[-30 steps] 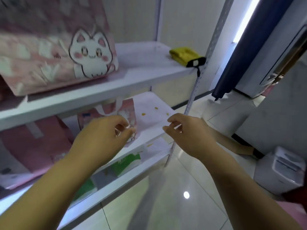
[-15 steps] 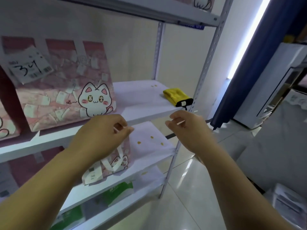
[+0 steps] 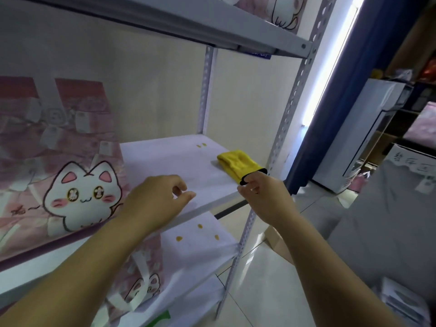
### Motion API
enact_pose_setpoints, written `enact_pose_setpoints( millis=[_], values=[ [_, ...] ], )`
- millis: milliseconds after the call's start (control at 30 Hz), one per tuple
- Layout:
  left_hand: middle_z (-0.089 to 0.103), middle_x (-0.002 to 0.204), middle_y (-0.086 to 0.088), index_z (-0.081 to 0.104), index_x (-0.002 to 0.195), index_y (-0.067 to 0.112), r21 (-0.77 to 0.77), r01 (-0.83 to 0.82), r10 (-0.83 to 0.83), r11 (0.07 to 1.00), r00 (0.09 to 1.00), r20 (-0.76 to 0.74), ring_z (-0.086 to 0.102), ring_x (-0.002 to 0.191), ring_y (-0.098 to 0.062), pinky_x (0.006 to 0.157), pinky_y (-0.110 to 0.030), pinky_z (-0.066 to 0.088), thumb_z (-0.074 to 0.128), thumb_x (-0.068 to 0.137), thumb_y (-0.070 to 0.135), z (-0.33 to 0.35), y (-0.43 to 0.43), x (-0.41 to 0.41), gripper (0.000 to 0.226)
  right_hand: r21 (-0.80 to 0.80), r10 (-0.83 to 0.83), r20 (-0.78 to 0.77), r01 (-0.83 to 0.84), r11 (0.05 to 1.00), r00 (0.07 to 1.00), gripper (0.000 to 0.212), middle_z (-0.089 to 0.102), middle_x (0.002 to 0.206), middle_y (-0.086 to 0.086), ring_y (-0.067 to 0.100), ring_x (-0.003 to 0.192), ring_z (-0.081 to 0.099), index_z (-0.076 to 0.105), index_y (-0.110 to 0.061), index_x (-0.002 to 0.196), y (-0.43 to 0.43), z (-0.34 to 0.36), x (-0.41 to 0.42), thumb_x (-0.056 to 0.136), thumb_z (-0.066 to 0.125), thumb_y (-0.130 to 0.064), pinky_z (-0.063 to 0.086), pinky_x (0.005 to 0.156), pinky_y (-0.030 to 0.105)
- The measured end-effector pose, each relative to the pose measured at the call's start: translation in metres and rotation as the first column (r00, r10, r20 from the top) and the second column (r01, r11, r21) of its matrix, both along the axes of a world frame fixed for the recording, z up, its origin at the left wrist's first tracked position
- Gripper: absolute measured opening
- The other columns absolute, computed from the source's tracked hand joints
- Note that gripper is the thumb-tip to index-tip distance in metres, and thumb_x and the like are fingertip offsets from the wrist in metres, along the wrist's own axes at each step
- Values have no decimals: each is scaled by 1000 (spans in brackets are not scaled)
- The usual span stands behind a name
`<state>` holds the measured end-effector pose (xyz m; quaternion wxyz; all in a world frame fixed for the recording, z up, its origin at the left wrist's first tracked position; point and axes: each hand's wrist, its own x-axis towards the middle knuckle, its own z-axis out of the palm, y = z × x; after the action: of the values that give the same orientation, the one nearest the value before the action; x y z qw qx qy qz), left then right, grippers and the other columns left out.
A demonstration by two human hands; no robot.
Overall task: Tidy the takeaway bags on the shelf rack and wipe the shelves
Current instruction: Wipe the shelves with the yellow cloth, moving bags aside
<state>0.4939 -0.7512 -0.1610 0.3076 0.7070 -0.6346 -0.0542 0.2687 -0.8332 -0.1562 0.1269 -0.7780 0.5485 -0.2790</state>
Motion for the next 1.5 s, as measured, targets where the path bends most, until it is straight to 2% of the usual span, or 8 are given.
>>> enact_pose_setpoints(
  millis=[233,400,533,733,900,1267,1400,1500],
  values=[
    [63,98,11,62,99,31,53,-57,55,997,998,36,58,87,-12,76,-31,49,57,82,52,-6,-67,10,28,-50,8,-202,-19,999,979,59,42,137,7,31,120,41,36,-20,139,-92,-16,18,88,56,-42,38,93,40],
    [57,116,7,56,115,29,100,-177,168,979,982,88,56,99,-14,82,-31,47,53,85,53,-12,-109,15,39,-1,7,-369,-8,1000,930,71,27,145,13,39,128,28,24,-24,144,-160,-29,34,85,53,-51,28,102,45],
    [47,130,3,45,129,29,192,-292,267,937,952,148,49,112,-19,91,-35,45,49,87,53,-18,-134,19,49,113,48,-577,22,993,815,48,25,144,17,42,122,31,28,-26,136,-199,-39,43,94,31,-49,21,99,53],
    [30,148,4,29,143,29,318,-386,331,866,919,214,34,131,-21,103,-37,35,40,91,53,-34,-151,24,58,16,233,-481,-258,966,845,37,32,137,8,38,110,37,44,-36,122,-220,-47,60,91,34,-55,28,97,49],
    [34,146,1,35,139,29,372,-451,355,811,885,301,36,129,-23,102,-36,35,34,93,53,-46,-155,26,52,-54,360,-473,-434,899,804,35,30,136,6,34,110,35,43,-39,120,-225,-57,95,90,34,-56,21,87,47],
    [39,140,3,44,130,31,247,-468,355,848,849,390,38,122,-23,96,-33,33,31,93,52,-61,-164,34,45,29,56,-420,-48,998,906,41,32,135,16,38,114,31,46,-20,125,-326,-58,144,92,33,-40,19,96,52],
    [42,139,5,47,131,32,208,-474,377,856,846,376,41,121,-23,96,-32,34,26,90,54,-65,-163,36,51,26,243,-511,-268,963,825,36,29,142,12,39,119,32,44,-32,125,-324,-55,175,93,31,-43,19,97,52],
    [47,137,2,51,130,30,190,-477,385,858,843,377,46,118,-26,94,-34,37,28,88,55,-65,-161,35,54,-28,441,-520,-531,847,731,40,31,143,4,35,117,36,42,-43,127,-297,-61,184,92,28,-54,22,91,49]
  ],
)
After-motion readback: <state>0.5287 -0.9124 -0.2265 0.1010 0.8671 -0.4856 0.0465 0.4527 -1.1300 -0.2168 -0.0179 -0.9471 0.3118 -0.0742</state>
